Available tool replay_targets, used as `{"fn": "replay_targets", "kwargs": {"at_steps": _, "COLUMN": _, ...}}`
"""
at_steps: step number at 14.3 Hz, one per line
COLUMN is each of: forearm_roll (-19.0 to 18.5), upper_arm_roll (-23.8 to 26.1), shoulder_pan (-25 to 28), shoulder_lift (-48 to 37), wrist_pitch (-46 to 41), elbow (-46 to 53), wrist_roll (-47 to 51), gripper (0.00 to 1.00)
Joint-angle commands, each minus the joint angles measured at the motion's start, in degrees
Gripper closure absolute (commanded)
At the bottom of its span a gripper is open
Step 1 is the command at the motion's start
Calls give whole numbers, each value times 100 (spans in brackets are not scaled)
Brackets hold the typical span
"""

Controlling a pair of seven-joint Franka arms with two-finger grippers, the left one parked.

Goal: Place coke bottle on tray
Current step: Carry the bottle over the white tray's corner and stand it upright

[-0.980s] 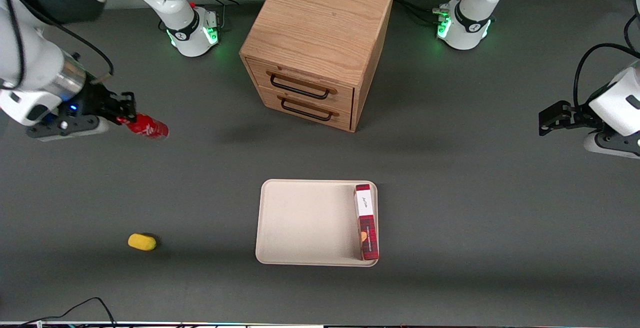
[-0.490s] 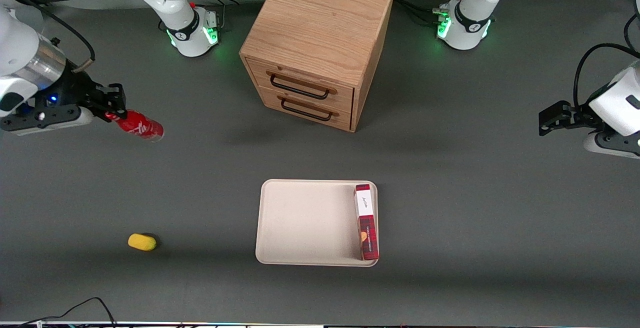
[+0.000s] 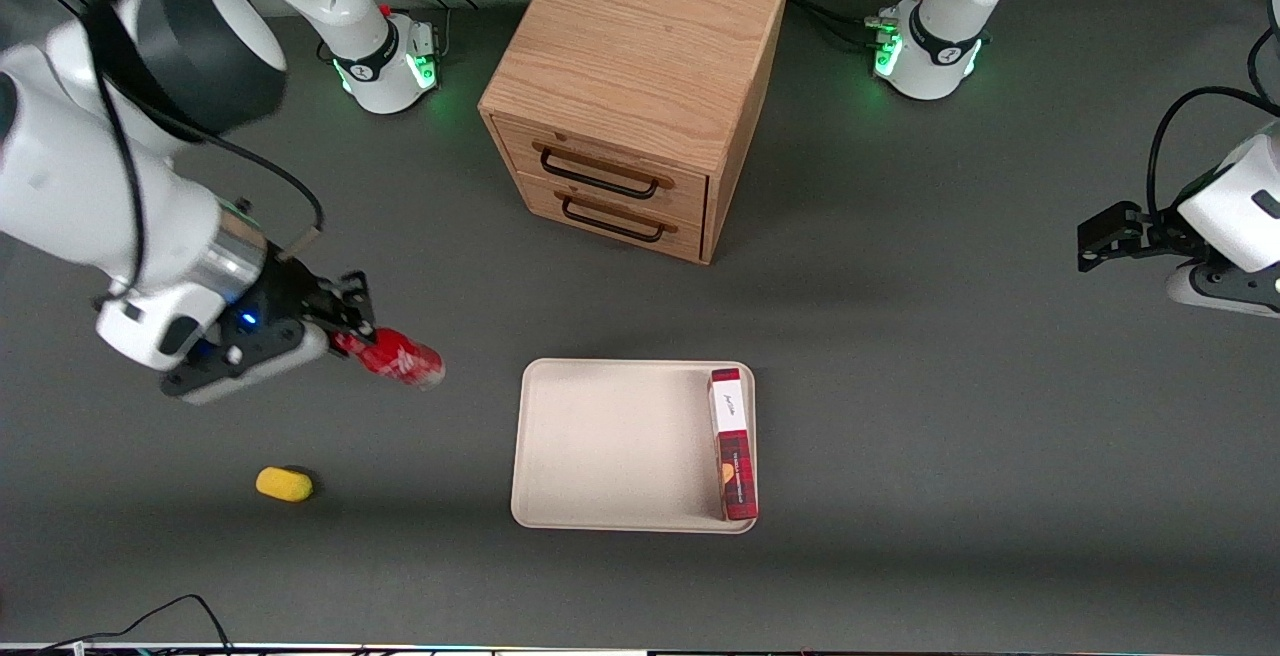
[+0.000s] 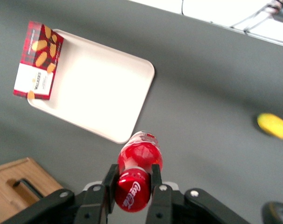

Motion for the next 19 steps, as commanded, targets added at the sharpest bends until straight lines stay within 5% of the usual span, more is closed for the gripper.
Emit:
{"fn": "replay_targets", "kwargs": {"at_steps": 1, "forearm_roll": -465, "upper_arm_roll": -34, "shoulder_pan": 481, "shoulder_lift": 916, "wrist_pitch": 162, "elbow": 950, "wrist_roll": 85, "gripper": 100}}
{"fn": "replay_targets", "kwargs": {"at_steps": 7, "forearm_roll": -1168, "upper_arm_roll": -286, "shoulder_pan": 1061, "shoulder_lift": 1858, "wrist_pitch": 1479, "elbow": 1048, "wrist_roll": -74, "gripper": 100}}
{"fn": "replay_targets", "kwargs": {"at_steps": 10, "forearm_roll": -1205, "upper_arm_roll": -1017, "shoulder_pan": 1642, "shoulder_lift": 2209, "wrist_pitch": 2157, "elbow": 1065, "wrist_roll": 84, "gripper": 100}}
{"fn": "replay_targets", "kwargs": {"at_steps": 19, "forearm_roll": -1187, "upper_arm_roll": -1027, "shoulder_pan": 1652, "shoulder_lift": 2694, "wrist_pitch": 2598, "elbow": 1004, "wrist_roll": 269, "gripper": 91}}
